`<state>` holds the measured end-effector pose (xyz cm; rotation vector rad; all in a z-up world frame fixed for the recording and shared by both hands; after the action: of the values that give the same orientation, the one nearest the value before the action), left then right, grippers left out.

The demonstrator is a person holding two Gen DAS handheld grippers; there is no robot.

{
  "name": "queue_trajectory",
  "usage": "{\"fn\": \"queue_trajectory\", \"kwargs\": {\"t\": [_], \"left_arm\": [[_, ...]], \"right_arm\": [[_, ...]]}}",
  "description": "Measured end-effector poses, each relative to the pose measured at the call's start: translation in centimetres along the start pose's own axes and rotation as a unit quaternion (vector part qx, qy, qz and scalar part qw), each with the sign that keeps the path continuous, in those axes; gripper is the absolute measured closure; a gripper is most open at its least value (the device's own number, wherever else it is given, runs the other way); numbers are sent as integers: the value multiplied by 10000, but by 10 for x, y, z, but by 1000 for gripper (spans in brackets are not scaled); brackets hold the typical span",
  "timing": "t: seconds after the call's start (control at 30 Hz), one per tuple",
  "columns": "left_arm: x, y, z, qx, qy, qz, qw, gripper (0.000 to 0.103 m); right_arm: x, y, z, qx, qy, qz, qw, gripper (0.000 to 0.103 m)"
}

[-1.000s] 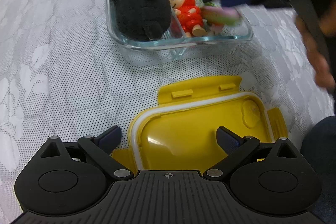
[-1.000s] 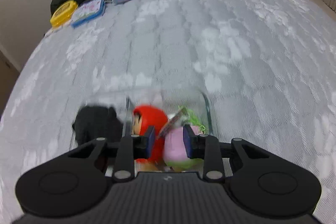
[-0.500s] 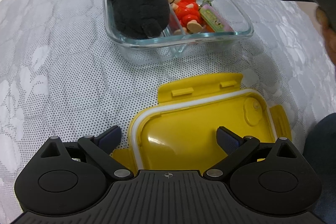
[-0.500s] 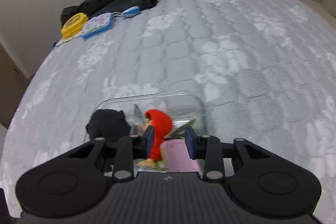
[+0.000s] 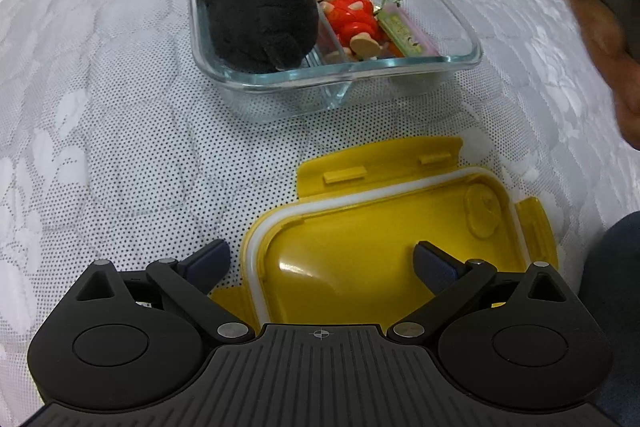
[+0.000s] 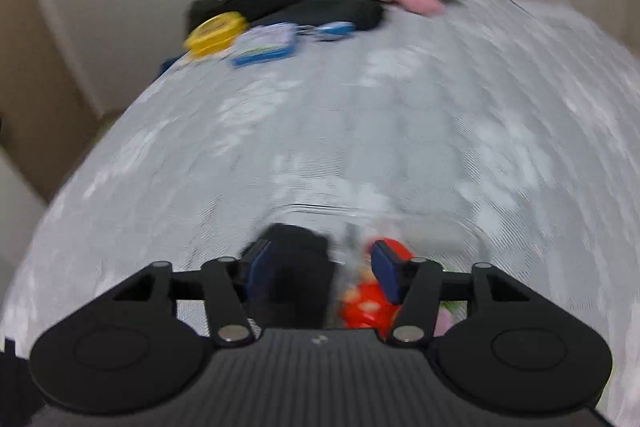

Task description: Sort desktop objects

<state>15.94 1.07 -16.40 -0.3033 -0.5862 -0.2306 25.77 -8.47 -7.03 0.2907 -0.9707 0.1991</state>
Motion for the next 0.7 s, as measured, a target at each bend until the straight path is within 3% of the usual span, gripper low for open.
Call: {"fn": "queue_trajectory", "kwargs": {"t": [0.1, 0.2, 0.43, 0.57, 0.7], "left_arm": [[0, -1, -1, -6, -2, 11, 10000, 2], [0, -2, -2, -18, -4, 26, 10000, 2], [1, -1, 0, -58, -33, 82, 9999, 2], [0, -2, 1, -61, -36, 77, 9999, 2], [0, -1, 0, -66, -31, 99, 9999, 2]], "right_arm": [[-4, 28, -20, 60, -48, 681, 9976, 47], [-16, 35, -51, -4, 509, 856, 9950, 50], [-15, 15, -49, -248, 854, -347, 9954, 52], [-23, 21, -62, -307, 657, -24, 9974, 50], [-18, 15, -65, -295, 693, -298, 9967, 50]]}}
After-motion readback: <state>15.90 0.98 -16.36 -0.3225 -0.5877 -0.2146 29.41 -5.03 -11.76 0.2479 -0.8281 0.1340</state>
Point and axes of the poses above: each gripper's, at about its wrist camera, not at the fingertips, and z roughly against the way its jaws point, y to its left, x to its top, the point moved 4 cm from there along -z, roughly the way its jaws point, and after that the axes turned 15 degrees about -y, right-handed, at the moved point
